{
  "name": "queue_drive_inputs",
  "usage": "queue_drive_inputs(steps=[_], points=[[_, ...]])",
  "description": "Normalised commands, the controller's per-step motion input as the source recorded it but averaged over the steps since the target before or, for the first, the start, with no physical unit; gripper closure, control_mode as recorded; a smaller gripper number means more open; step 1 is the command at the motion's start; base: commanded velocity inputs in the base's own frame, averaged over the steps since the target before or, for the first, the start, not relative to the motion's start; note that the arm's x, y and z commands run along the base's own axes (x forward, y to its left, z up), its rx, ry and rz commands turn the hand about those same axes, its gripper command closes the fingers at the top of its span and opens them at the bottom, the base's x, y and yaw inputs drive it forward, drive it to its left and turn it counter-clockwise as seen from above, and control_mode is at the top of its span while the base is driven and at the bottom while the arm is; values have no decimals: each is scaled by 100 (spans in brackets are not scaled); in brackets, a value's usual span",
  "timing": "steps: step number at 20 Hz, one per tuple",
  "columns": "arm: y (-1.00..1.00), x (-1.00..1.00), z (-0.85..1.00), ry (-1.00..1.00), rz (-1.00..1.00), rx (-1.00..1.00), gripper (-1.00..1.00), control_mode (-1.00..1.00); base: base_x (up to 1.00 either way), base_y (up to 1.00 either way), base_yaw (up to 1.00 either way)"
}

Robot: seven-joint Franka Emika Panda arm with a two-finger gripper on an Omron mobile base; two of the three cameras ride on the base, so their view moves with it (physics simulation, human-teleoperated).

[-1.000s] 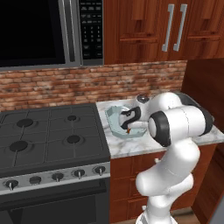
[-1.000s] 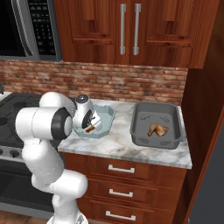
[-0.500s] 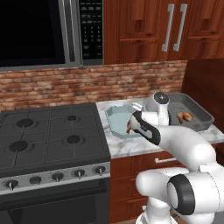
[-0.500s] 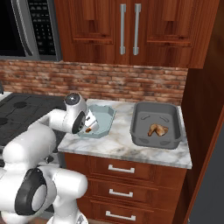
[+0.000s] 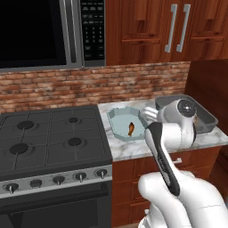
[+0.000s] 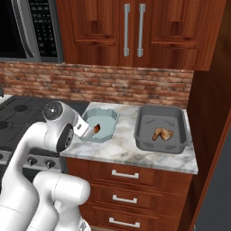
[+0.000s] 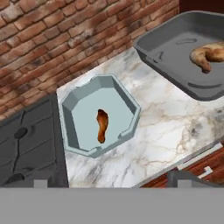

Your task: Place one lemon and one chicken drumstick in each tupperware on the nearby counter, to pack two identical lunches.

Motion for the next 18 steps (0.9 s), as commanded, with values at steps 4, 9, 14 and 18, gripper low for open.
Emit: queue_drive_inputs(steps=[4,9,14,18], points=[[0,-85,81,0,19,-15,-100,-100,0,0,0],[0,-61,70,0,15,-12,-100,-100,0,0,0],[-7,-46,47,1,9,-9,-100,-100,0,0,0],[-5,-26,9,0,4,-4,-100,100,-39,-6,5]])
